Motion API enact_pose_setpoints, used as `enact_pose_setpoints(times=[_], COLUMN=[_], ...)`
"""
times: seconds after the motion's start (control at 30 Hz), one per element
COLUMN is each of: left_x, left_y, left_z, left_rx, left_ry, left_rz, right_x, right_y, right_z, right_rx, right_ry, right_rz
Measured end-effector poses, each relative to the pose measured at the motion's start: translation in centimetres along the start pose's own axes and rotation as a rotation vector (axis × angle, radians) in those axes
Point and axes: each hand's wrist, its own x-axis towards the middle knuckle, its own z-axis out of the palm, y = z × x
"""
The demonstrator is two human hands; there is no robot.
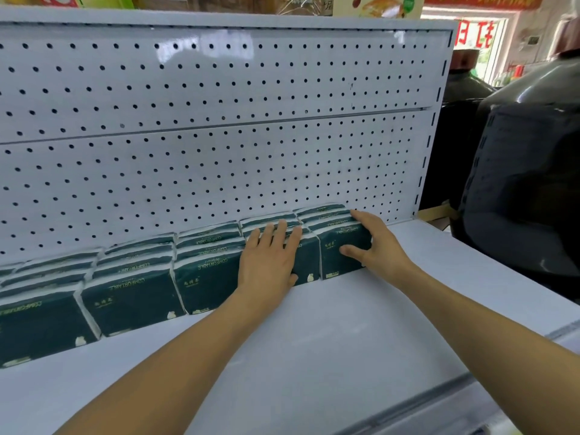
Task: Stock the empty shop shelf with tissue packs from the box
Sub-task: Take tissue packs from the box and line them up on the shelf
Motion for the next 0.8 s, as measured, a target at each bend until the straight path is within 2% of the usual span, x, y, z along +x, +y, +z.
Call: enact_pose_setpoints(times=[0.2, 0.33, 0.47, 0.6, 0.67, 0.8], left_x=[-0.1, -0.7, -4.1, -10.9, -15.2, -24.3], left_y=[-0.3, -1.1, -1.2, -0.8, -0.8, -0.2], left_z=[-0.3, -1.8, -4.5, -7.0, -7.6, -8.5], left_rx=[-0.007, -0.037, -0.064, -0.196, -0.229, -0.237], left_ry=[-0.029, -0.015, 0.062, 0.345, 0.45, 0.429], left_rz=[0.014, 0.034, -0.055, -0.139, -0.16, -0.206], right_x=[0.2, -0.5, -5.1, -12.0, -15.8, -23.0], right_y=[-0.6, -2.2, -5.8, -8.7, -9.7, -11.5], right_z=[-0.3, -0.8, -1.5, -1.1, -0.4, 1.6], right_rx=[-0.047, -0.325, -0.566, -0.559, -0.543, -0.494], right_ry=[-0.056, -0.074, 0.105, 0.252, 0.264, 0.161], right_rz=[0.03, 0.07, -0.198, -0.462, -0.515, -0.564])
